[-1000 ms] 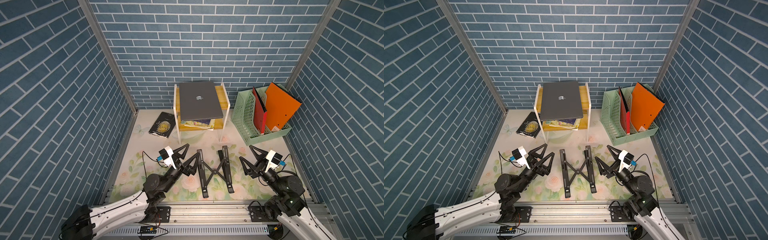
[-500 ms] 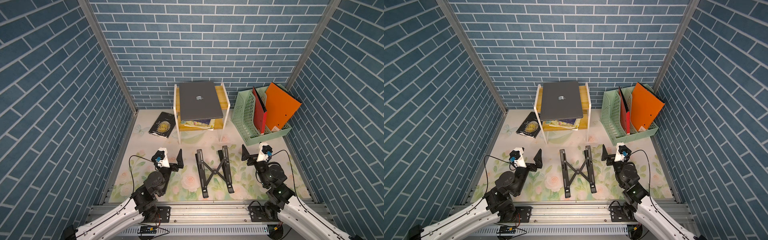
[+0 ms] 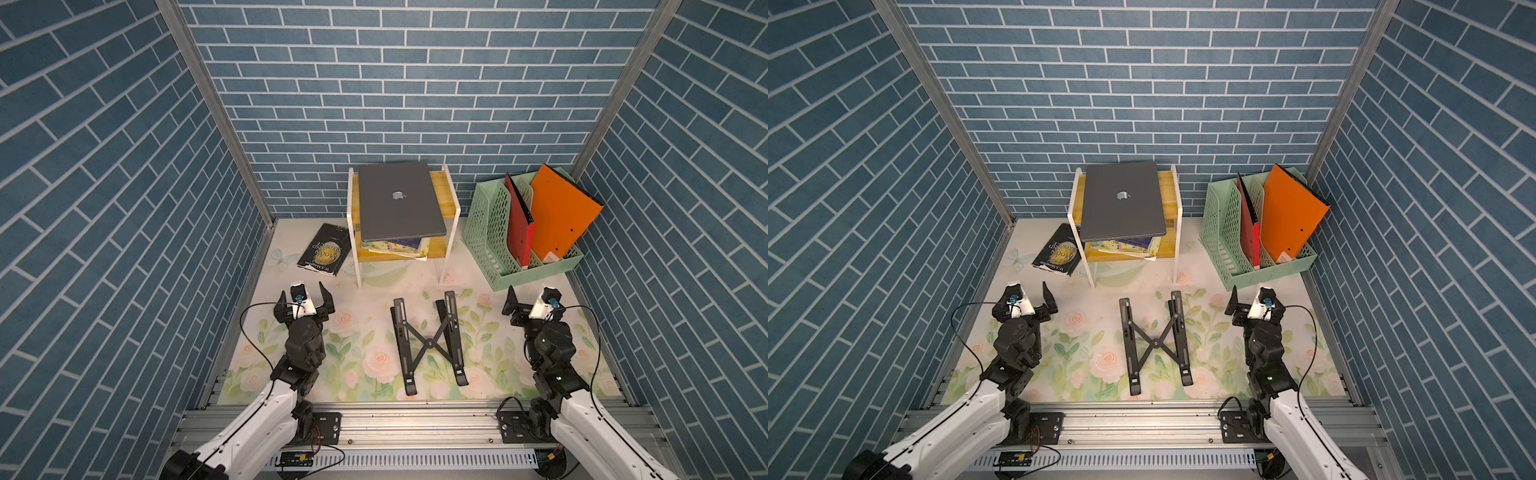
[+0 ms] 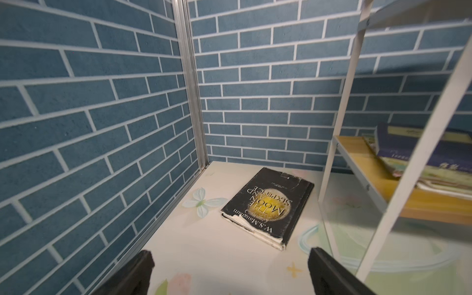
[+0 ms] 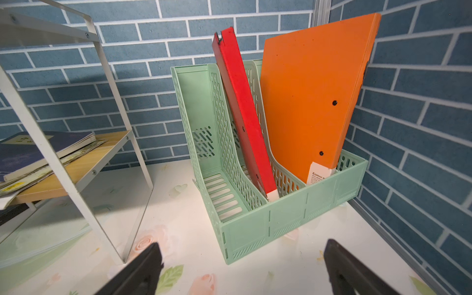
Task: Close the laptop lid and set it aside
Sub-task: Reset both arms
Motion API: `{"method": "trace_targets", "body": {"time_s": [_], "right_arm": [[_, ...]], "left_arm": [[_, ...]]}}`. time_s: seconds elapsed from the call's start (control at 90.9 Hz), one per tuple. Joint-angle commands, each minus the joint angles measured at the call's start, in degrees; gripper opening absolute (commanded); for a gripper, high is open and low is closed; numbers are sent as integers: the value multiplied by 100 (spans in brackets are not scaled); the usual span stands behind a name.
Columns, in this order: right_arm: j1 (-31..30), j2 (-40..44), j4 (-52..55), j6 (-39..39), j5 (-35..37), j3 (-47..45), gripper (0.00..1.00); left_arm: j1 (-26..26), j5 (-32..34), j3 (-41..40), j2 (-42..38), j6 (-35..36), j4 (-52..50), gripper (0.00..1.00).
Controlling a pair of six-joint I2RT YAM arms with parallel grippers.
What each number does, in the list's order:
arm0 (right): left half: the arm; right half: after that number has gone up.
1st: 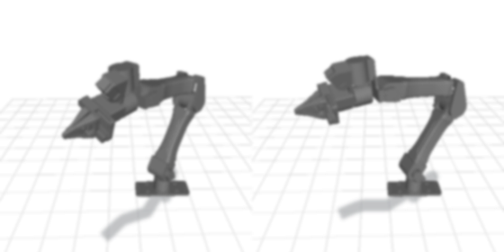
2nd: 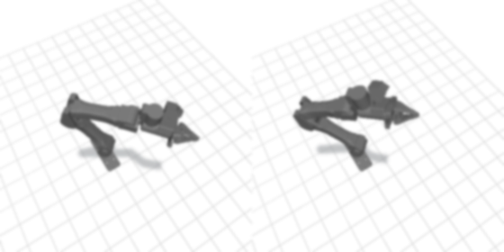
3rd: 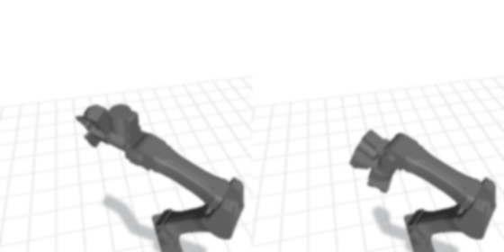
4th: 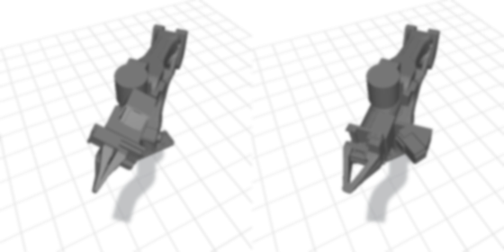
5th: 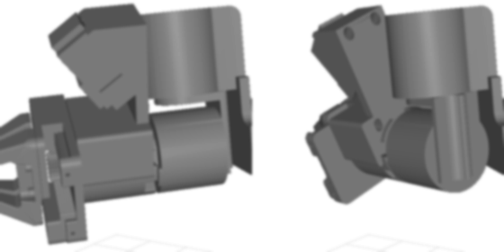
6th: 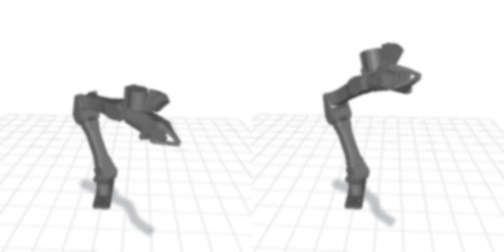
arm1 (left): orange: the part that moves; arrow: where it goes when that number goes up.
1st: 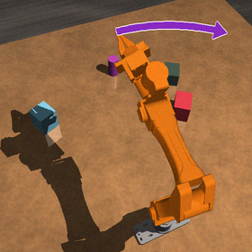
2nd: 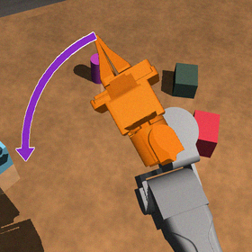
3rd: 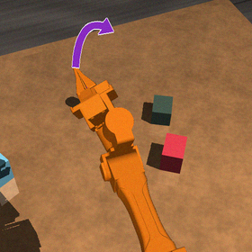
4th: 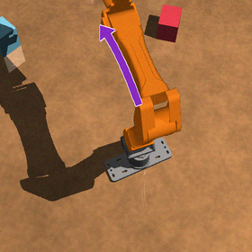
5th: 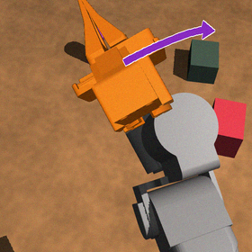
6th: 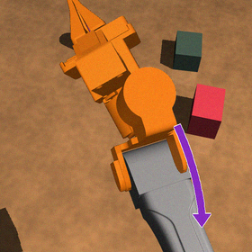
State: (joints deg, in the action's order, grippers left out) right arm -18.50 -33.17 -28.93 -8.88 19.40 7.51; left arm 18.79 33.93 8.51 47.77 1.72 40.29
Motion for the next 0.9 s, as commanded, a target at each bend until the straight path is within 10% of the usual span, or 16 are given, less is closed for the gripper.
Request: {"method": "trace_targets", "body": {"time_s": [0.0, 0.253, 0.495, 0.891], "right_arm": [[217, -10, -264, -190, -586, -138, 99], [747, -269, -836, -97, -784, -401, 99], [1125, -1070, -2062, 289, -313, -650, 100], [1674, -5466, -5486, 716, -1045, -53, 100]], "left_arm": [[-538, -1023, -118, 945, 176, 1378, 100], [-1097, -1502, -368, 4016, -18, 4970, 100], [-1367, -1856, 201, 3902, -256, 3653, 100], [-1368, -1850, 187, 3908, -251, 3693, 100]]}}
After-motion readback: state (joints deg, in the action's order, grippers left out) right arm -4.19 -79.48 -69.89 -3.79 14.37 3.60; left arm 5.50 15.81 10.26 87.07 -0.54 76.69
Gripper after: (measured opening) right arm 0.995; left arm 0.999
